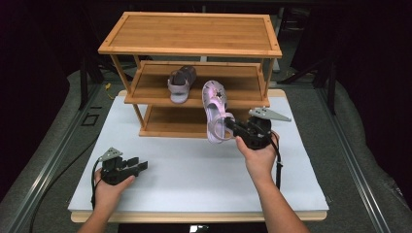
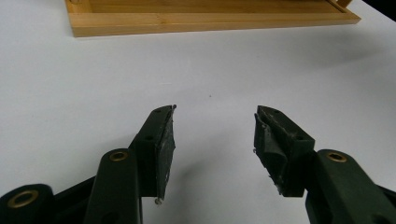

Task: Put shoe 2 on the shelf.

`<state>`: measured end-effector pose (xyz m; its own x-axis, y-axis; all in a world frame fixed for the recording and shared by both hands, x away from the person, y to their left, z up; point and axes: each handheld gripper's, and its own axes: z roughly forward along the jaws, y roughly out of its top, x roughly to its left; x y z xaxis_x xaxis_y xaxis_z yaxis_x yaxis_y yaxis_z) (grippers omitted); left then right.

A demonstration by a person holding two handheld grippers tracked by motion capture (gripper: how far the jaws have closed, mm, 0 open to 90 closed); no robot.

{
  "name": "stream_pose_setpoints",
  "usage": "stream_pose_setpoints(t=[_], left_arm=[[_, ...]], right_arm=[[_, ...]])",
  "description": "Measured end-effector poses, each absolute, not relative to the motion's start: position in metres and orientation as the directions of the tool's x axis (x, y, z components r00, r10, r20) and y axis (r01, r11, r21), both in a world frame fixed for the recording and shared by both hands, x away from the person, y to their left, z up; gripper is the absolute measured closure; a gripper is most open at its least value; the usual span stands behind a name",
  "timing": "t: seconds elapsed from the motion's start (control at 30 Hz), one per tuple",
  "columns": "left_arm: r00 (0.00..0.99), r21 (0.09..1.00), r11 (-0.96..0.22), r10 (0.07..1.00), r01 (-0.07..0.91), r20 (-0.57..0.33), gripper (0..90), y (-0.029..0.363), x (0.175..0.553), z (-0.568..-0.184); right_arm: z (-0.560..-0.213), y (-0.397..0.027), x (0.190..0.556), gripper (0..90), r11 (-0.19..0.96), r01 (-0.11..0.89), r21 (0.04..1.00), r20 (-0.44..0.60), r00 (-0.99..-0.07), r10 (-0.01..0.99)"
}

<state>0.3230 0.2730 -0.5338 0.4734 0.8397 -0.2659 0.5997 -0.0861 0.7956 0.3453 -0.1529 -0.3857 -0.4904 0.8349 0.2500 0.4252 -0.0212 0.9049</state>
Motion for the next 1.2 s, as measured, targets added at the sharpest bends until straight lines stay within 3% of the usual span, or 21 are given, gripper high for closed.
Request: stream_pose_setpoints(t=[0.53, 1.2], left_arm=[[0.467, 0.797, -0.075, 0.842, 0.599, -0.271, 47.4, 0.278, 0.324, -0.534], [0.469, 0.795, -0.076, 0.839, 0.601, -0.275, 47.4, 0.278, 0.325, -0.534]], right_arm=[[-0.338, -0.116, 0.418, 83.2, 0.015, 0.483, 0.876, 0.2, -0.391, 0.899], [-0.333, -0.095, 0.461, 83.1, 0.007, 0.546, 0.838, 0.172, -0.276, 0.946]])
